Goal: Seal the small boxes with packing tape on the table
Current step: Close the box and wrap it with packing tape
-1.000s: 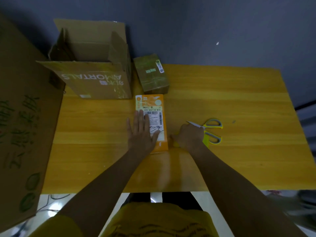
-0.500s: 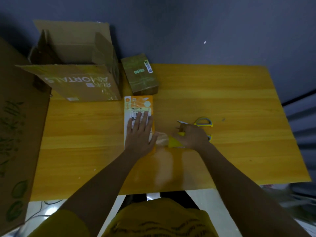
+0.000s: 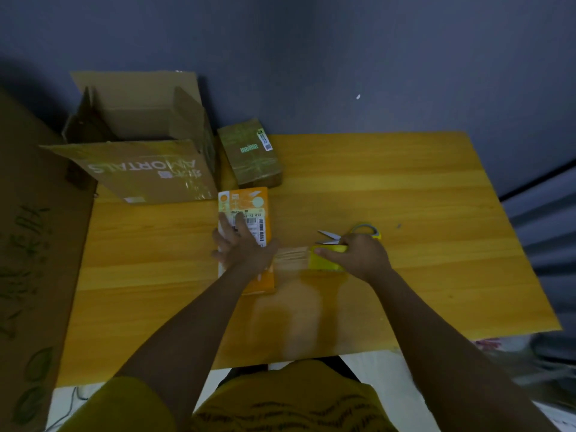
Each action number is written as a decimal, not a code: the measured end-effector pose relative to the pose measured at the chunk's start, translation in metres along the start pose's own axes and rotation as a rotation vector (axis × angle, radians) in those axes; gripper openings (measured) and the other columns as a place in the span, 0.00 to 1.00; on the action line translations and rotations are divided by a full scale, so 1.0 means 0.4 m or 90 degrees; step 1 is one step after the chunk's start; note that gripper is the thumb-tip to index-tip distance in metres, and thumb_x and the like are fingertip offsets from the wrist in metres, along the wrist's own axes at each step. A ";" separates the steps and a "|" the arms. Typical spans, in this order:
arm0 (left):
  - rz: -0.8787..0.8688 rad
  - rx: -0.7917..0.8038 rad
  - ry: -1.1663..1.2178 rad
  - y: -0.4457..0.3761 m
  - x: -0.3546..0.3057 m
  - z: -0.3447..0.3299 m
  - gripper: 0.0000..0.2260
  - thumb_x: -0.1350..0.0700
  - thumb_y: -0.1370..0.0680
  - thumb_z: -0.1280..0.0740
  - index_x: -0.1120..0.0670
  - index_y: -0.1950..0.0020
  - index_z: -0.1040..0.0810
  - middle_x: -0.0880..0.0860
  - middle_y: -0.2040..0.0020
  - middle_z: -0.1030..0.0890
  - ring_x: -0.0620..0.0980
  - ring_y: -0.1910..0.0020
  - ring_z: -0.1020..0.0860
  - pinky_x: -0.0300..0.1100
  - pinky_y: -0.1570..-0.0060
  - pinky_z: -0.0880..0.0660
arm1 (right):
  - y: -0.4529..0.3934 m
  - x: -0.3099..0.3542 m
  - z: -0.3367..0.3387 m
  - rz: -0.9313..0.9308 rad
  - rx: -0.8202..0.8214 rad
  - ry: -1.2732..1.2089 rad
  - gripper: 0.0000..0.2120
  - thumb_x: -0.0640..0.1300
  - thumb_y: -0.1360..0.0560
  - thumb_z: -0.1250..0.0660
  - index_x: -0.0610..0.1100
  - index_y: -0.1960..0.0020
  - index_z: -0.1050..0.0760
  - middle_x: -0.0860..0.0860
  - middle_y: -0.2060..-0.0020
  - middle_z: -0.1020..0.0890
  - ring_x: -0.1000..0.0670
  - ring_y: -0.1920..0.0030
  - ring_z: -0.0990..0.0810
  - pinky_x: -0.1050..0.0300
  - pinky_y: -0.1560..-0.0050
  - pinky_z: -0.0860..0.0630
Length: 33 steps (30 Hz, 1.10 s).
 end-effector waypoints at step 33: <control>-0.397 0.149 -0.070 0.018 0.263 0.085 0.65 0.14 0.51 0.51 0.47 0.22 0.62 0.47 0.22 0.63 0.43 0.27 0.69 0.54 0.26 0.57 | 0.029 0.396 0.020 0.163 0.214 -0.292 0.32 0.69 0.43 0.28 0.42 0.67 0.35 0.50 0.72 0.42 0.53 0.70 0.41 0.53 0.64 0.45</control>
Point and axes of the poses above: each hand's wrist, its own y-axis away from the middle knuckle, its own z-axis out of the back of the hand, x = y × z, the point moved 7 cm from there along -y, towards the middle knuckle
